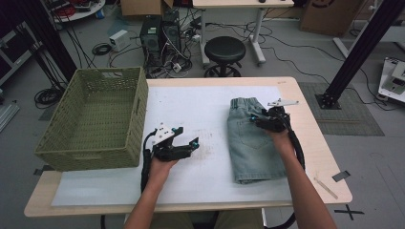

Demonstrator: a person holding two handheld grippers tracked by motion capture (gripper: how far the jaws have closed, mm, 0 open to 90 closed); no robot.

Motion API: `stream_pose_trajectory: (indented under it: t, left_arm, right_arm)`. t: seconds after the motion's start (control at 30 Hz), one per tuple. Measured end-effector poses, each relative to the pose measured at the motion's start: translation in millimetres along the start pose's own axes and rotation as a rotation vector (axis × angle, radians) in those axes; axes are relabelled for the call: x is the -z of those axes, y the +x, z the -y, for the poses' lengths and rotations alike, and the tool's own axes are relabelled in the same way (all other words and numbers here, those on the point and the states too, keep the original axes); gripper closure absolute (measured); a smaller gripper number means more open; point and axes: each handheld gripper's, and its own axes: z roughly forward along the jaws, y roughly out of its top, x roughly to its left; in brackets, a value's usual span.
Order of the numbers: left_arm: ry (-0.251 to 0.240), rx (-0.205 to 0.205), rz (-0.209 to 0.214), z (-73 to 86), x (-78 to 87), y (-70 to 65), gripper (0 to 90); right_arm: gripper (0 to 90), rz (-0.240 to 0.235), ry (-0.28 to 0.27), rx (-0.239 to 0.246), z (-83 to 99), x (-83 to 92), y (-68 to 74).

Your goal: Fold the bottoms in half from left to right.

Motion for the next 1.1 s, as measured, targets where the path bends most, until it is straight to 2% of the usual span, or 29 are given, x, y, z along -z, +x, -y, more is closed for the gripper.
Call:
stream_pose_trajectory:
  t: [0.1,0.3,0.5,0.57,0.67,0.73,0.83,0.87,0.93,1.1]
  left_arm:
    - [0.004,-0.002,0.0,0.1,-0.1,0.3,22.9]
    - [0.007,-0.001,0.001,-0.3,1.2,0.5,22.9]
    - [0.002,0.001,0.003,0.4,1.8,2.4,22.9]
    - [0.002,0.002,0.004,0.6,1.8,2.8,22.9]
    - [0.002,0.0,0.006,0.8,2.0,3.2,22.9]
    - [-0.001,0.0,0.007,0.5,2.5,3.2,22.8]
    - [0.0,0.0,0.008,0.2,2.9,3.1,22.9]
    - [-0.001,-0.001,0.008,0.2,3.0,3.1,22.8]
    - [-0.004,0.001,0.007,0.0,3.3,3.3,22.9]
    - [-0.002,0.001,0.007,0.0,3.7,3.4,22.9]
  right_arm:
    - [43.1,0.006,0.056,-0.003,6.3,-4.3,-0.6]
    - [41.5,0.039,0.146,0.035,15.6,-24.1,0.1]
    - [40.3,0.032,0.122,0.022,19.2,-23.8,-1.1]
    - [37.7,0.009,0.095,-0.004,20.9,-18.7,-3.4]
    - [35.0,-0.055,0.056,-0.05,22.5,-7.4,-8.5]
    - [34.3,-0.076,0.028,-0.042,23.3,2.5,-10.0]
    - [34.3,-0.072,0.018,0.001,25.1,16.7,-9.5]
    - [34.4,-0.068,0.021,0.016,26.6,19.3,-9.9]
    - [34.7,-0.041,0.07,0.032,31.1,20.3,-11.0]
    - [35.0,-0.025,0.135,0.027,40.8,10.7,-15.0]
